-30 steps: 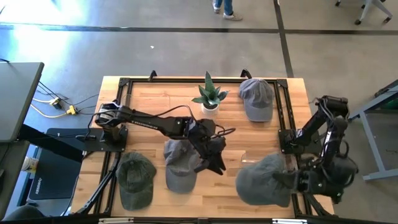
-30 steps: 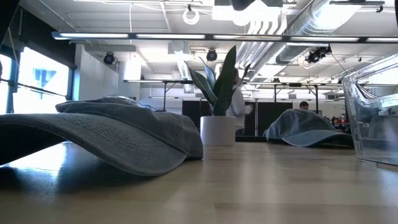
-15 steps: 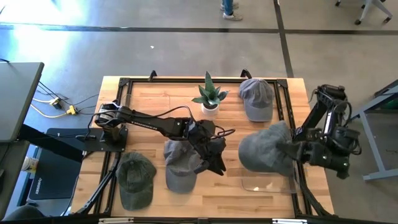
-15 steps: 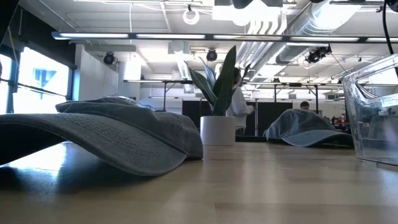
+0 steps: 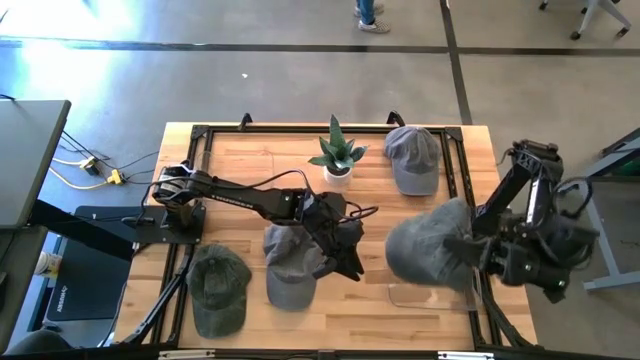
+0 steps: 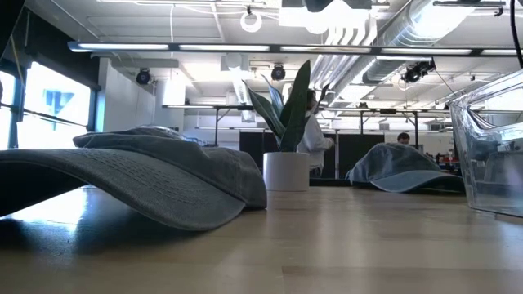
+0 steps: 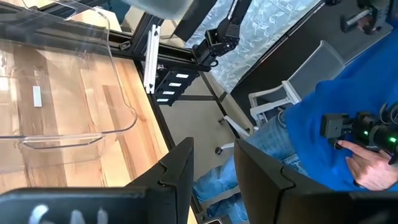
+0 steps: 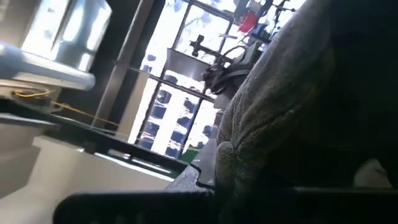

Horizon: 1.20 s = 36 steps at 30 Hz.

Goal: Pick & Place hat
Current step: Put the right black cap into the right transparent bin

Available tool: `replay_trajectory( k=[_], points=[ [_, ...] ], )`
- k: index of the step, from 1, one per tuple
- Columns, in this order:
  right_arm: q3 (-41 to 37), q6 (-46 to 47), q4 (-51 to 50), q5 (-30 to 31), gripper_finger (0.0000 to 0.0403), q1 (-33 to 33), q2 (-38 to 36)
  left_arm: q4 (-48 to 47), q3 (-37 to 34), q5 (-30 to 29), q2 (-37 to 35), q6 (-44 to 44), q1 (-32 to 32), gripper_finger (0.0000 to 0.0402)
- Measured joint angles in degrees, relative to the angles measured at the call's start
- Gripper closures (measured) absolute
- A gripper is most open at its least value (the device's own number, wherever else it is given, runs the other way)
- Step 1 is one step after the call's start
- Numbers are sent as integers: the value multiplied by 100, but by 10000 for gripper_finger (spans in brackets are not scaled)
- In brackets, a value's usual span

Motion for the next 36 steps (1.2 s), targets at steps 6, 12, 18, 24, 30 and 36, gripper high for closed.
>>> replay_trajectory(
  k=[6, 12, 18, 24, 30, 36],
  points=[
    [617, 2827, -3233, -2037, 400, -798, 134, 0, -1, 36, 0, 0, 0, 292],
    [2291, 5307, -8364, -4299, 400, -1790, 371, -114, -7, 357, -3, 15, 0, 292],
    [3141, 6275, -10851, -4890, 401, -1783, 411, -1105, 12, 55, -361, 484, -2, 292],
    [3020, 7520, -12108, -5280, 401, -1402, 421, -1988, 3, -653, -678, 960, 0, 292],
    [2577, 8333, -12684, -5832, 401, -1349, 312, -2047, -7, -889, -721, 1047, 0, 292],
    [2428, 8901, -13641, -6391, 401, -1405, 102, -2052, -7, -912, -719, 1025, -2, 292]
  ],
)
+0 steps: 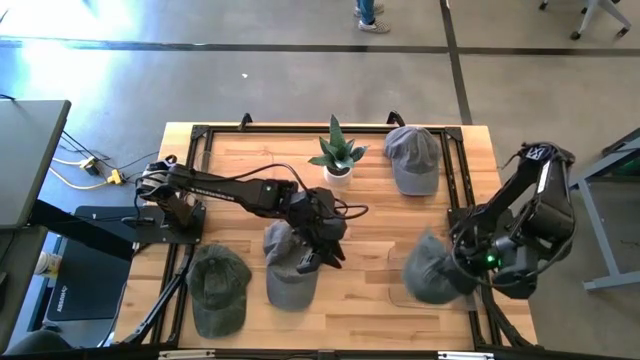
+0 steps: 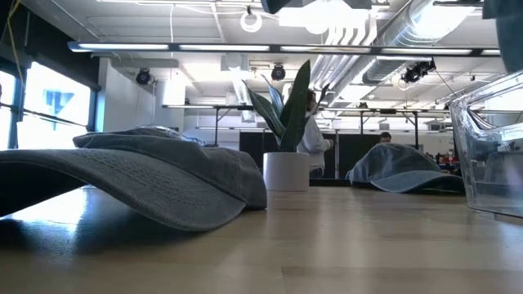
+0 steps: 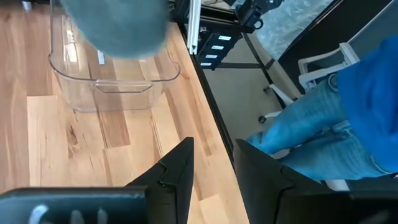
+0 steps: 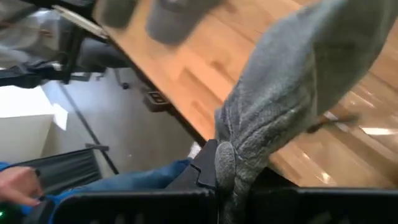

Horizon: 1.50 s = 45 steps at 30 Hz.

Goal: Pick & Place hat
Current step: Put the right black cap into the right transparent bin

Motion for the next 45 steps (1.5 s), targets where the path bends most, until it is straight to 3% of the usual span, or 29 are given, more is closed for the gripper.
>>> replay_trajectory(
  k=[15, 32, 39, 45],
  points=[
    [-7, 597, -956, -675, 401, -462, 439, 169, 0, -566, 2, 0, -32, 292],
    [-7, 926, -474, -856, 400, -1364, 1315, 577, 7, -2526, 7, 279, -504, 292],
    [-7, 854, 37, -666, 400, -1745, 1554, 544, 7, -2675, 9, 332, -540, 292],
    [-7, 1045, -279, -928, 396, -1539, 1677, 546, 7, -2643, 9, 388, -540, 292]
  ],
)
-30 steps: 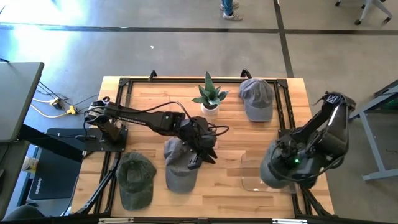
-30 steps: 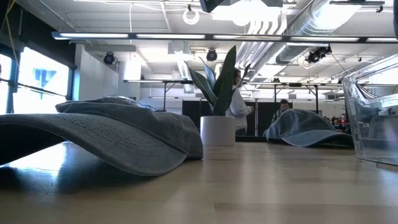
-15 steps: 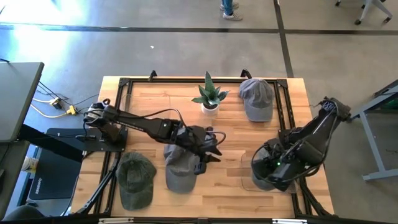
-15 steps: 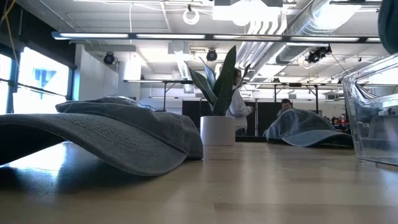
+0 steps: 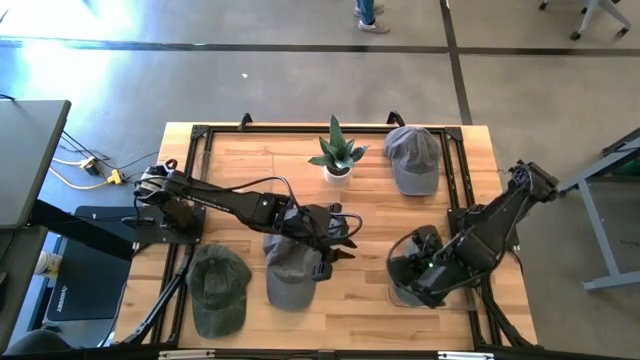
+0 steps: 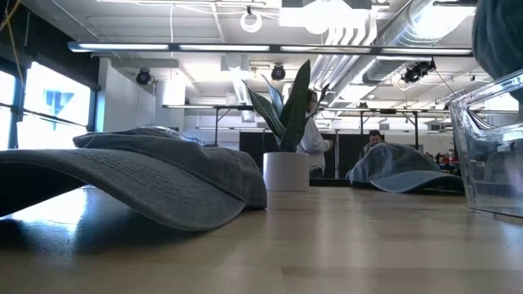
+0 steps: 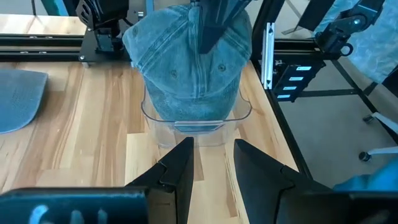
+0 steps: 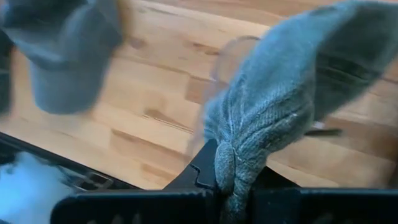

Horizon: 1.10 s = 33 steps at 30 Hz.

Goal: Pick & Place hat
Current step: Put the right black cap into the right transparent bin

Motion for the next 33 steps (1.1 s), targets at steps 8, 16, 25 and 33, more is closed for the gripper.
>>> replay_trajectory(
  k=[8, 16, 25, 33],
  points=[
    [-486, 230, 87, -296, 392, 461, 79, -2, 0, 419, 0, -11, 0, 292],
    [-1212, 252, 893, -372, 391, 673, 70, 2, 0, 625, 0, -64, 0, 292],
    [-1222, 151, 663, -279, 383, 1099, -330, 544, 4, 701, 179, -60, 64, 292],
    [-1222, 136, 524, -257, 364, 1567, -511, 1810, 7, 814, 800, 200, 60, 292]
  ],
)
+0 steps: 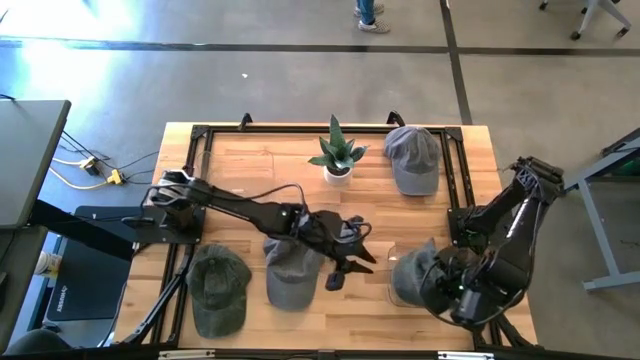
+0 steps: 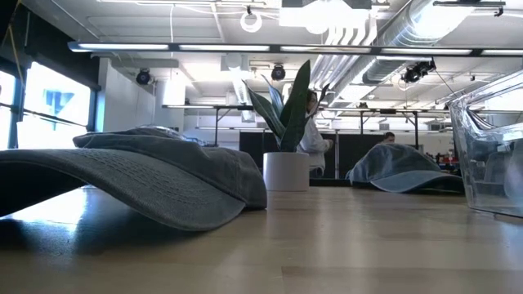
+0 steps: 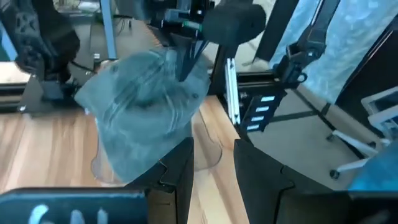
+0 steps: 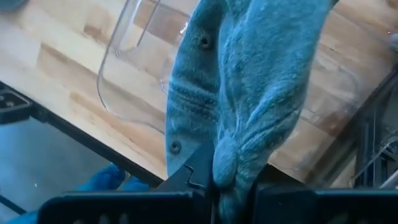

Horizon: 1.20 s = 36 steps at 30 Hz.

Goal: Pick & Place hat
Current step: Put the right black cap into the right transparent bin

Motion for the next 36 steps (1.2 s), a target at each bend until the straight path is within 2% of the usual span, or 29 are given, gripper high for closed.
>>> replay_trajectory(
  k=[7, 10, 13, 16, 21, 26, 31, 36],
  points=[
    [0, 102, -80, -148, 351, 180, -23, 1064, -13, -702, 609, -287, 277, 292],
    [0, 99, -13, -134, 349, 243, -96, 1781, 16, -701, 948, -563, 498, 292],
    [0, 88, -12, -101, 341, 292, -212, 1924, -17, -667, 1146, -755, 655, 292],
    [0, 49, -20, -61, 320, 318, -384, 2158, 301, -643, 1527, -766, 761, 292],
    [0, -14, -22, 1, 271, 325, -810, 1910, 1068, -588, 2040, -686, 741, 292],
    [11, 18, -166, -72, 229, 223, -1320, 1169, 1779, -670, 2402, -661, 740, 292],
    [-49, 214, -691, -560, 215, -62, -1537, 799, 2033, -723, 2680, -566, 748, 292],
    [-701, 354, -328, -1152, 212, -33, -1780, 942, 2046, -612, 2603, -542, 727, 292]
  ],
)
